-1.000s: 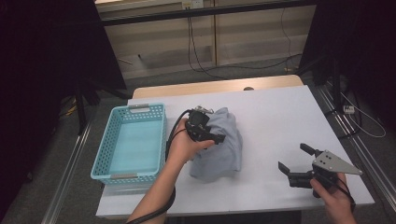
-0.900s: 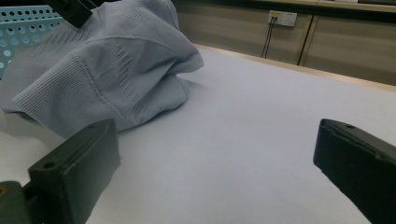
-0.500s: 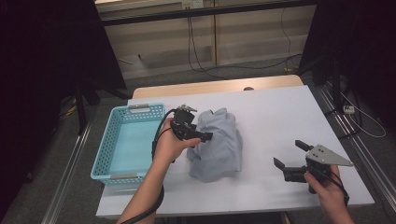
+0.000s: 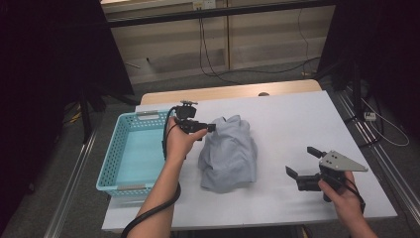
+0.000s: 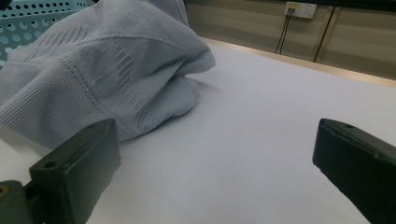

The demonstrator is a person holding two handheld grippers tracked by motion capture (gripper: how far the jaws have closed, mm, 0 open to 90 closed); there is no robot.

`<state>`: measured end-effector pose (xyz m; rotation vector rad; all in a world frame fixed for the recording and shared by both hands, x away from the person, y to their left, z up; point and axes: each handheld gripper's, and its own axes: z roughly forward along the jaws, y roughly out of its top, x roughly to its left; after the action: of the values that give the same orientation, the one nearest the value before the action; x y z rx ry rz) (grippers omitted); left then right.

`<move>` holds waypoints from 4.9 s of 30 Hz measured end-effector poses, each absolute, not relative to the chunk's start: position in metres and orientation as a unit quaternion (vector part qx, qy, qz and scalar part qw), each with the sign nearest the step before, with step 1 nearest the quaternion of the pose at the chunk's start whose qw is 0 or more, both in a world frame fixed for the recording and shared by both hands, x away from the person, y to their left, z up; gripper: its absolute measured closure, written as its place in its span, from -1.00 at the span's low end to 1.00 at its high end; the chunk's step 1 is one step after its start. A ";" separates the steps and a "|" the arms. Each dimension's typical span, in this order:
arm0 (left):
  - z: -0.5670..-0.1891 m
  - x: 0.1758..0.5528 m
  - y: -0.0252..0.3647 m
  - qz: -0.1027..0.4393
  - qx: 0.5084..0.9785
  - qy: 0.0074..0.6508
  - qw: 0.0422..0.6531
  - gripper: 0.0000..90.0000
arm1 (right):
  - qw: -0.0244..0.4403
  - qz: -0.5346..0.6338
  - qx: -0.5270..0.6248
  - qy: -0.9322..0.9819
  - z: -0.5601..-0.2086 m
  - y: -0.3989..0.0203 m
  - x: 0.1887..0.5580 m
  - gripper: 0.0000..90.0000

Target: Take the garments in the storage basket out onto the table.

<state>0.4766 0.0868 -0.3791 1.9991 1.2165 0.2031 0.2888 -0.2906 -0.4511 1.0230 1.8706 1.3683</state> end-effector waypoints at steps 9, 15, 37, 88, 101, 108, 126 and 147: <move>-0.401 0.487 0.062 0.042 0.792 0.476 0.379 -0.18 | 0.291 0.519 0.384 0.706 -0.454 -0.287 0.300 -0.99; -0.417 0.475 0.047 0.007 0.805 0.471 0.361 0.40 | 0.292 0.522 0.387 0.702 -0.452 -0.290 0.307 -0.99; -0.416 0.409 0.041 0.008 0.832 0.391 0.394 1.00 | 0.287 0.511 0.410 0.699 -0.448 -0.285 0.313 -0.98; -0.435 0.376 0.071 0.048 0.831 0.406 0.377 1.00 | 0.218 0.461 0.411 0.755 -0.435 -0.199 0.386 -0.87; -0.430 0.376 0.088 0.056 0.821 0.424 0.379 1.00 | 0.173 0.461 0.414 0.765 -0.454 -0.183 0.404 -0.39; -0.428 0.375 0.095 0.059 0.816 0.432 0.381 1.00 | 0.135 0.457 0.433 0.766 -0.456 -0.180 0.408 0.43; -0.427 0.393 0.098 0.097 0.786 0.440 0.424 -0.02 | 0.133 0.456 0.416 0.776 -0.437 -0.223 0.369 1.00; -0.444 0.435 0.072 0.067 0.781 0.483 0.390 0.34 | 0.119 0.449 0.412 0.784 -0.456 -0.238 0.340 1.00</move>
<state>0.4349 0.0724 -0.4437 1.9842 1.2287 0.1702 0.3403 -0.2380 -0.4561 1.2038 2.2930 1.3127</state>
